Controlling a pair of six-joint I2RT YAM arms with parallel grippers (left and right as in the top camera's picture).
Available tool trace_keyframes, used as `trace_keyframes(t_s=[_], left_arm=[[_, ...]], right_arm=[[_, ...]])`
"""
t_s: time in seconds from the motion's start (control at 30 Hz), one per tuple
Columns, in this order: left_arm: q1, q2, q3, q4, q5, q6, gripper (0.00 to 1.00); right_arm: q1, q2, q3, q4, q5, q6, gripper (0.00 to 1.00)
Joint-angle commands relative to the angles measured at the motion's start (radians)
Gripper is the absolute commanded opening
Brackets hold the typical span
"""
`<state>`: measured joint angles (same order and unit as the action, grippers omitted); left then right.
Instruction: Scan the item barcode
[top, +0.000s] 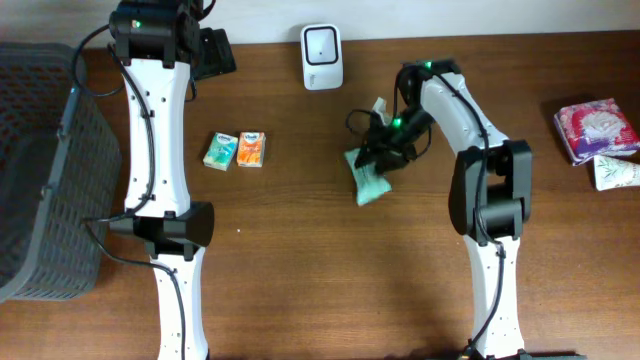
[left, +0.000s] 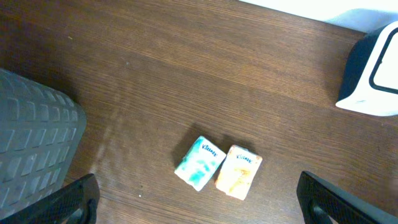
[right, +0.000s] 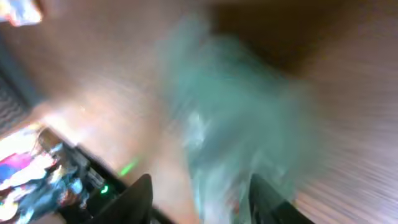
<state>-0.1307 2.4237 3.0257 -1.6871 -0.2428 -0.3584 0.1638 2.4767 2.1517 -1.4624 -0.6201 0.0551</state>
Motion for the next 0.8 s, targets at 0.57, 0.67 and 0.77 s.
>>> trace_keyframes(t_s=[0.57,0.67,0.77], left_arm=[[-0.004,-0.004,0.002,-0.001,0.000,0.005,0.99],[-0.004,-0.004,0.002,-0.001,0.000,0.005,0.99],[-0.004,-0.004,0.002,-0.001,0.000,0.005,0.99]], right_arm=[[0.518,-0.007,0.106,-0.160,1.085,0.302,0.50],[0.518,-0.007,-0.121,0.031,1.183,0.302,0.50],[0.519,-0.007,-0.170,0.074,1.221,0.303,0.50]])
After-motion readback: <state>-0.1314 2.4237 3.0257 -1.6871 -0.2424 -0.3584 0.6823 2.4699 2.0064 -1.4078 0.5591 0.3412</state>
